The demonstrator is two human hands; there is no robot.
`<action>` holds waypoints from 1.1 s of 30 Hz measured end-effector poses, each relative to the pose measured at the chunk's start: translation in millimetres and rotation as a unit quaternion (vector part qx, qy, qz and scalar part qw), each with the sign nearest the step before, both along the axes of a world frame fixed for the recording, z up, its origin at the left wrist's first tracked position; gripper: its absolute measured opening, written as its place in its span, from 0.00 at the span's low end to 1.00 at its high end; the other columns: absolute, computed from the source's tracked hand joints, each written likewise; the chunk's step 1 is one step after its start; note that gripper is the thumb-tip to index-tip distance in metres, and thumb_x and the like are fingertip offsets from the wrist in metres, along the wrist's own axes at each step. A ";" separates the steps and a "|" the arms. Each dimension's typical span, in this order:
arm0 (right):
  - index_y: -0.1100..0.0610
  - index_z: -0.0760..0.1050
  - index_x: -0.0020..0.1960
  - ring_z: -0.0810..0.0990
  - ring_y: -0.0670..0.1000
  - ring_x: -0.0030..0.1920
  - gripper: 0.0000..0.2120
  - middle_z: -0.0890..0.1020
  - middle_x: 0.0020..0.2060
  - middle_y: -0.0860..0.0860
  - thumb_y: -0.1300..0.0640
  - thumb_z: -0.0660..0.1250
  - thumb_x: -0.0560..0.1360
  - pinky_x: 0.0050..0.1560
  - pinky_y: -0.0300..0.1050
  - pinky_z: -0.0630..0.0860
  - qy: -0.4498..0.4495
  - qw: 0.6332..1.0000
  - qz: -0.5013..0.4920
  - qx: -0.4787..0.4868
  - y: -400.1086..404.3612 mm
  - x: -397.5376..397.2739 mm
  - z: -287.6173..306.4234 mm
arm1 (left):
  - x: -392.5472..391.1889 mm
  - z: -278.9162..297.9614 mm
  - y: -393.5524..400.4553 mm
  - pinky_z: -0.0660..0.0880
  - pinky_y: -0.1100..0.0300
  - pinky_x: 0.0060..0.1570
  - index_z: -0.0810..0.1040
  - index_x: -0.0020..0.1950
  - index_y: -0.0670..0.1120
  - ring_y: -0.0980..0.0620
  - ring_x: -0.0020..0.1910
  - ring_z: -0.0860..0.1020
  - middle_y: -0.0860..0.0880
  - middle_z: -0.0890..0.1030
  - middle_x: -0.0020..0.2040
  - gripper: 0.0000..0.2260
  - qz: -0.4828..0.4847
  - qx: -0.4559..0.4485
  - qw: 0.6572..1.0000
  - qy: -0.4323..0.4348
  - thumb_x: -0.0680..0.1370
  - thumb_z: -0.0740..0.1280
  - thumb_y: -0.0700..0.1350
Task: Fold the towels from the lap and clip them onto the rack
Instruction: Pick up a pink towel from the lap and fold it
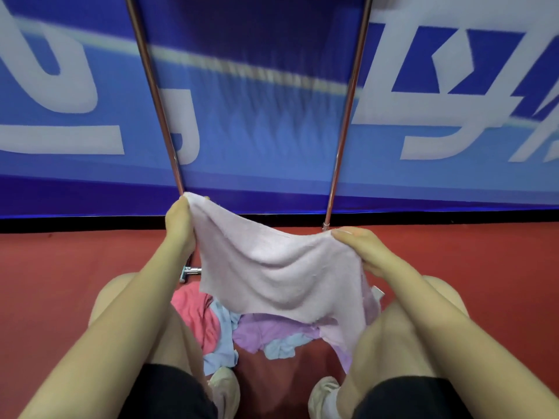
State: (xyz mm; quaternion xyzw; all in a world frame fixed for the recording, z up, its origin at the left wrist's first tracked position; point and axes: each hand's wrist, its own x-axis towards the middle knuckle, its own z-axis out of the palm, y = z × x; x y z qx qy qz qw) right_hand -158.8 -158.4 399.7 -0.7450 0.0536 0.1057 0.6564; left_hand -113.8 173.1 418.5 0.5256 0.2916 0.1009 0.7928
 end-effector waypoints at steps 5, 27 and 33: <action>0.51 0.81 0.43 0.79 0.44 0.43 0.06 0.83 0.41 0.47 0.57 0.66 0.76 0.49 0.40 0.74 -0.092 0.993 -0.031 -0.072 24.9 10.6 9.5 | -6.7 -4.6 -38.4 0.53 0.62 0.26 0.62 0.32 0.51 0.54 0.26 0.57 0.54 0.61 0.24 0.15 -0.144 0.056 0.988 -0.015 0.79 0.58 0.44; 0.58 0.80 0.42 0.78 0.36 0.40 0.06 0.83 0.40 0.45 0.57 0.68 0.74 0.43 0.26 0.71 -0.144 0.976 0.107 -0.120 72.6 24.7 7.2 | -37.4 -20.9 -70.7 0.65 0.61 0.33 0.72 0.42 0.43 0.52 0.35 0.65 0.48 0.66 0.35 0.12 -0.477 0.271 0.834 -0.065 0.77 0.66 0.51; 0.63 0.76 0.40 0.69 0.43 0.35 0.17 0.73 0.34 0.48 0.48 0.69 0.73 0.36 0.40 0.65 -0.103 0.958 0.194 -0.186 66.8 18.8 -6.7 | -33.2 -15.9 -78.7 0.68 0.70 0.28 0.79 0.45 0.43 0.60 0.28 0.71 0.56 0.75 0.29 0.11 -0.365 0.169 0.911 -0.092 0.81 0.60 0.43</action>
